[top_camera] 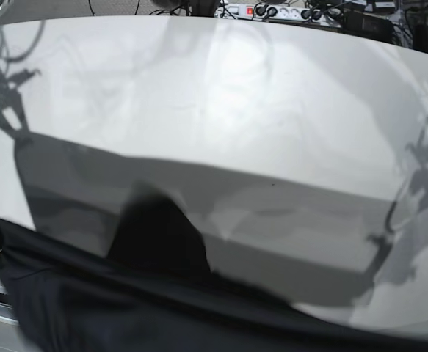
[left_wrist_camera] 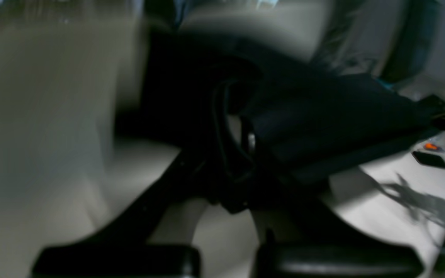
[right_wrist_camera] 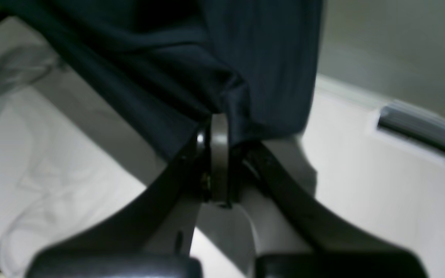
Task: Layout the t-shirt on the table in an organized manner, then fold the t-shirt properly
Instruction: 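Raise and swing the shirt with both grippers to shake it out, then lay the stretched shirt flat on the table with both grippers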
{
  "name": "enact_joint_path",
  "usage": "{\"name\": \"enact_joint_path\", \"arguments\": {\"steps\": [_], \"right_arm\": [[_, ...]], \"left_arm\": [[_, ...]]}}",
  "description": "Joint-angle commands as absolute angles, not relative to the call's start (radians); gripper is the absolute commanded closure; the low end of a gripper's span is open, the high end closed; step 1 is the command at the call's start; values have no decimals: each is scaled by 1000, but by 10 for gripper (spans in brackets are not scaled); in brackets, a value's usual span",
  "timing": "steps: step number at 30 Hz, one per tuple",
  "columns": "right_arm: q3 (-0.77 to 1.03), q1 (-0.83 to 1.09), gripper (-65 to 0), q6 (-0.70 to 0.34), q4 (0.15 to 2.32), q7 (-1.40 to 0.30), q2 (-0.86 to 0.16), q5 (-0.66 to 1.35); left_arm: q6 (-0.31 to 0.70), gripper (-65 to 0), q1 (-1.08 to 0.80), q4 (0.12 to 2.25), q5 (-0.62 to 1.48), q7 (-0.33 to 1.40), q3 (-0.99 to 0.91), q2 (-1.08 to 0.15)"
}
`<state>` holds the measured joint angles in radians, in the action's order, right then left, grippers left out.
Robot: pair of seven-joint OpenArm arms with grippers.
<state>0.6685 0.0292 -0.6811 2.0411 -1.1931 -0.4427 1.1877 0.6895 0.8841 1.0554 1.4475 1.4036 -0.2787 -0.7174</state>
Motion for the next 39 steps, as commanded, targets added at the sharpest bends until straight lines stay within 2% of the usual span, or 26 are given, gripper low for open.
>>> {"name": "enact_joint_path", "arguments": {"steps": [1,6,10,16,27,31,35,39], "right_arm": [[655,52,0,-681,2027,-1180,-453,1201],[570,168,0,-698,1916,-1299,-410,1197],[542,180,0,-698,1861,-1351,-394,1198],[542,183,0,-698,1855,-1361,-394,1197],[542,320,0,-698,1855,-1396,-395,1191],[542,398,0,-698,1855,-1396,-379,1082],[542,435,0,-698,1855,-1281,-349,881],[542,435,0,-676,1855,-1246,-349,833]], "left_arm": [[698,0,855,1073,1484,1396,-273,-710],[698,0,523,1071,1484,1396,-273,-709],[698,0,376,1071,1484,1396,-273,-712],[698,0,312,1071,1395,1396,-274,-717],[698,0,251,1071,1264,1396,-277,-731],[698,0,145,1070,1213,1396,-277,-731],[698,0,50,1071,1064,1396,-277,-731],[677,0,7,1071,1073,1396,-277,-732]]}}
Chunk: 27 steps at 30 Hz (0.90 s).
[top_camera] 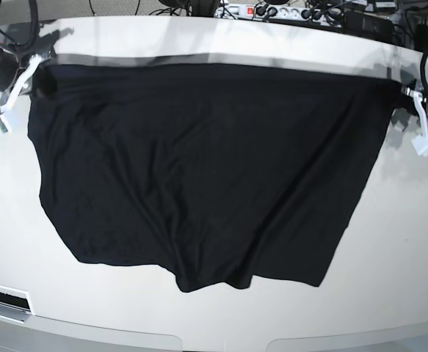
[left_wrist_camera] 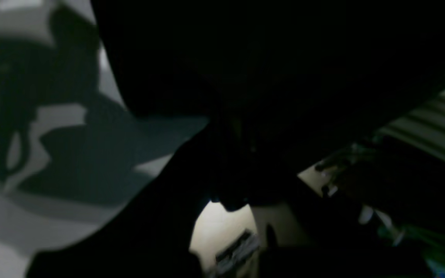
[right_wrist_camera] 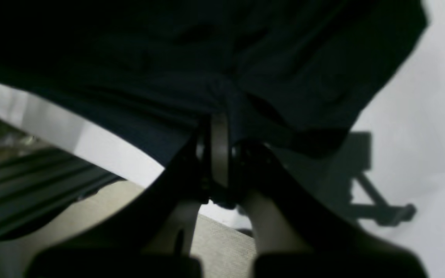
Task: Layout the t-shirt on the table in an organized manner, then fold the t-shirt properly
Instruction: 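Lay the stretched shirt flat on the table with both grippers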
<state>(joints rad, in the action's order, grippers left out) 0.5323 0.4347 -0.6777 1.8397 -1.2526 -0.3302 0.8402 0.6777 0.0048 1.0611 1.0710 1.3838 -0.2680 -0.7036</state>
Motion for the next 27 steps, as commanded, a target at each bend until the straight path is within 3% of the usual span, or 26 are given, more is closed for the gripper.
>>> {"name": "enact_joint_path", "arguments": {"steps": [1,9,20,27], "right_arm": [[542,440,0,-673,1855,-1249,-348,833],[542,471,0,-670,1855,-1268,-344,836],[542,491,0,-645,1855,-1343,-344,837],[542,559,0,-646,1855,-1356,-347,837]], "left_arm": [[677,0,-9,1071,1089,1396,-277,-731],[633,0,-141,1071,1081,1396,-277,-731],[621,0,-151,1071,1053,1396,-277,-731],[635,0,-135,1071,1263,1396,-277,-731]]}}
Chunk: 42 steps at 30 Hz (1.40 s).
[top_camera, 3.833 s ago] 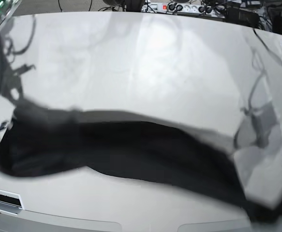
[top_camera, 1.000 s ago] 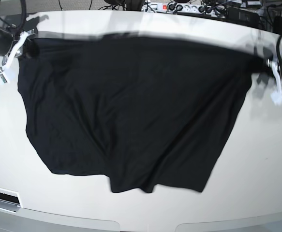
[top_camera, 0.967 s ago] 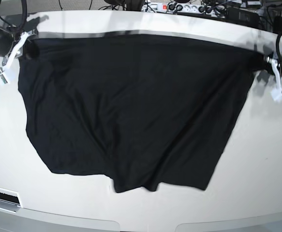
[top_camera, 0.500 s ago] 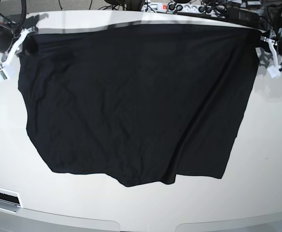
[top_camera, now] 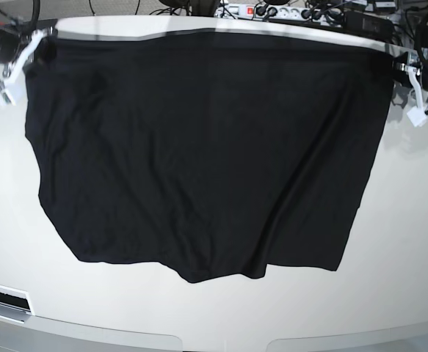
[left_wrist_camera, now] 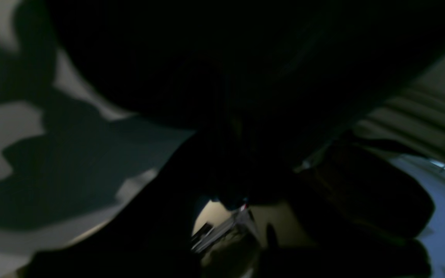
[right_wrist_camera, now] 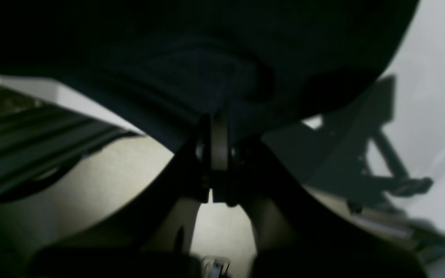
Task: Layout the t-shirt on the table in an organized manner, then fold the t-shirt properly
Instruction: 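Lay the stretched shirt flat on the table with both grippers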
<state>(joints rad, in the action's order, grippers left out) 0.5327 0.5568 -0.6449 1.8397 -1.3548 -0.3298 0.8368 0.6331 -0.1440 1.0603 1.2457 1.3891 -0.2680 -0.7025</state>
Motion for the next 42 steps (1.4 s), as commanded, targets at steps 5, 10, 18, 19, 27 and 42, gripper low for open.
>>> {"name": "enact_joint_path", "arguments": {"steps": [5,10,18,19,27,42], "right_arm": [[542,624,0,-678,1857,-1356,-350,841],[542,625,0,-676,1857,-1359,-352,841],[542,675,0,-698,1858,-1396,-414,1084],[542,683,0,-698,1858,-1396,-427,1105],[542,764,0,-698,1858,-1396,-452,1129],[542,782,-392,-695,1858,-1396,-453,1141]], "left_arm": [[690,0,-136,1071,1397,1396,-277,-750],[661,0,-152,1072,1484,1396,-277,-790],[662,0,-276,1072,1484,1396,-277,-822],[662,0,-289,1072,1484,1396,-277,-823],[662,0,-406,1072,1484,1396,-277,-823],[673,-348,-398,1073,1484,1396,-277,-828]]}}
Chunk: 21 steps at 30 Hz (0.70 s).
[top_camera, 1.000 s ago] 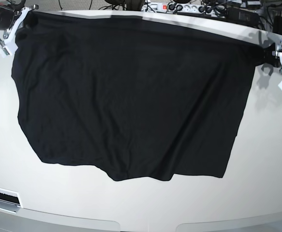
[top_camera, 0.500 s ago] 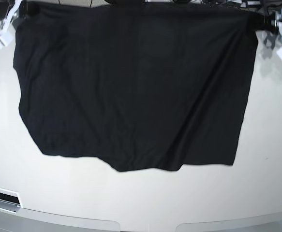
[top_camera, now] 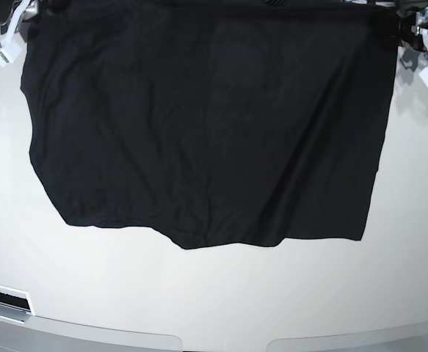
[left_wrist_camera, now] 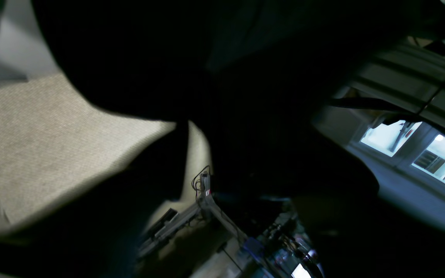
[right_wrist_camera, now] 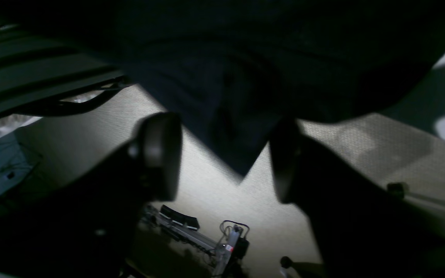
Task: Layout the t-shirt on the table in an organized manner, then fold the t-shirt properly
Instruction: 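Lay the stretched shirt flat on the table with both grippers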
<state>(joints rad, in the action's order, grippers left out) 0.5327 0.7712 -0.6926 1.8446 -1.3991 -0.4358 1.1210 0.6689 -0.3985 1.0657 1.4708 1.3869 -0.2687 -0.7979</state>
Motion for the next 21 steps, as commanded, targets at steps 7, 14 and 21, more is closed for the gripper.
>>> {"name": "enact_joint_path", "arguments": {"steps": [7,14,21], "right_arm": [[543,838,-396,-698,1869,-1396,-492,1269],[554,836,-394,-698,1947,-1396,-492,1268],[662,833,-394,-698,2090,-1291,-493,1267]], "left_arm": [[678,-402,-376,1093,1484,1396,-279,-860],[677,-361,-254,1093,1484,1396,-279,-862],[698,0,-134,1093,1484,1396,-279,-862]]}}
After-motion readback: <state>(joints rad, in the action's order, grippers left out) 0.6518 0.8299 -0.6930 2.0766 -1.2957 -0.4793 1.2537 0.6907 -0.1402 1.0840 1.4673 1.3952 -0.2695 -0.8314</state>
